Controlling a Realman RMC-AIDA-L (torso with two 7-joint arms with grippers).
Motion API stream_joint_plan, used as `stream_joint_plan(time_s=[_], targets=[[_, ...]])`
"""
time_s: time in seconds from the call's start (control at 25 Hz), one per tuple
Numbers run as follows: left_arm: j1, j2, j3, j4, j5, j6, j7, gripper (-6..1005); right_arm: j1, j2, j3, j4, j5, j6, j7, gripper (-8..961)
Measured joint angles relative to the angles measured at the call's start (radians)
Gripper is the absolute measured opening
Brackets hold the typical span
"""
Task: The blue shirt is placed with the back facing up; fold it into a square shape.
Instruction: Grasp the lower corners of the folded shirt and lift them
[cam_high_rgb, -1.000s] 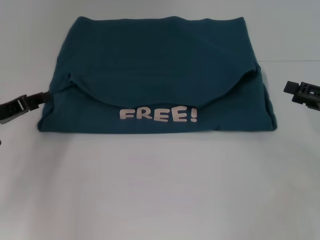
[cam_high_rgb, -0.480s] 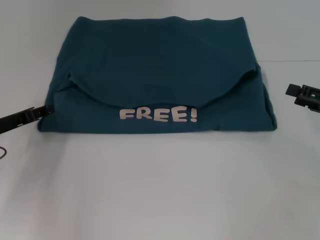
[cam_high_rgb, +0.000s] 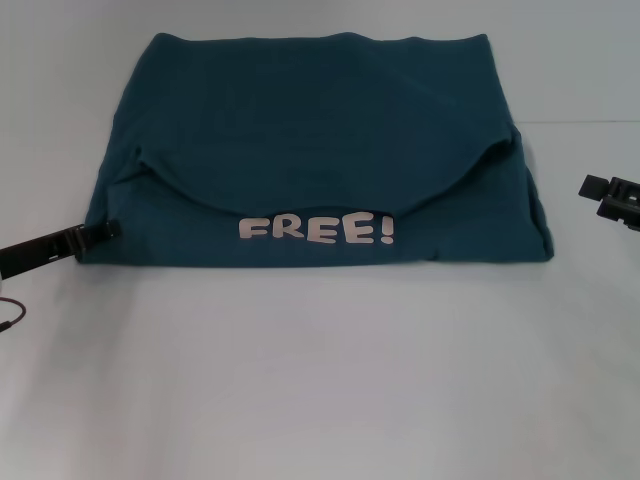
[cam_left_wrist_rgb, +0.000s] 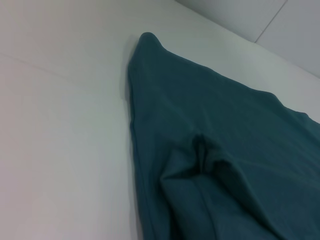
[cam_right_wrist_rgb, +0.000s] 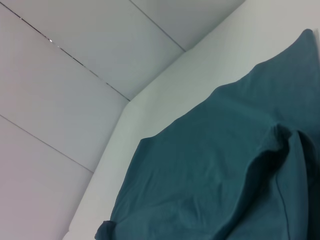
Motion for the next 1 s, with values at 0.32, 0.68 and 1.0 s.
stream_joint_plan(time_s=[0.32, 0.68, 1.0], targets=[[-0.001, 0.000, 0.004, -0.003, 0.000, -0.004, -0.001, 532, -0.002, -0.004, -0.001, 0.011, 0.000, -0.001, -0.001, 738], [-0.002, -0.007, 0.028, -0.004, 0.001, -0.005, -0.007, 529, -0.002, -0.004, -0.002, 0.011, 0.000, -0.002, -0.001, 736], [0.006, -0.004, 0.019, 0.003, -0.001, -0.001, -0.039, 318, -0.002, -0.005, -0.001, 0.011, 0.000, -0.002, -0.001, 734]])
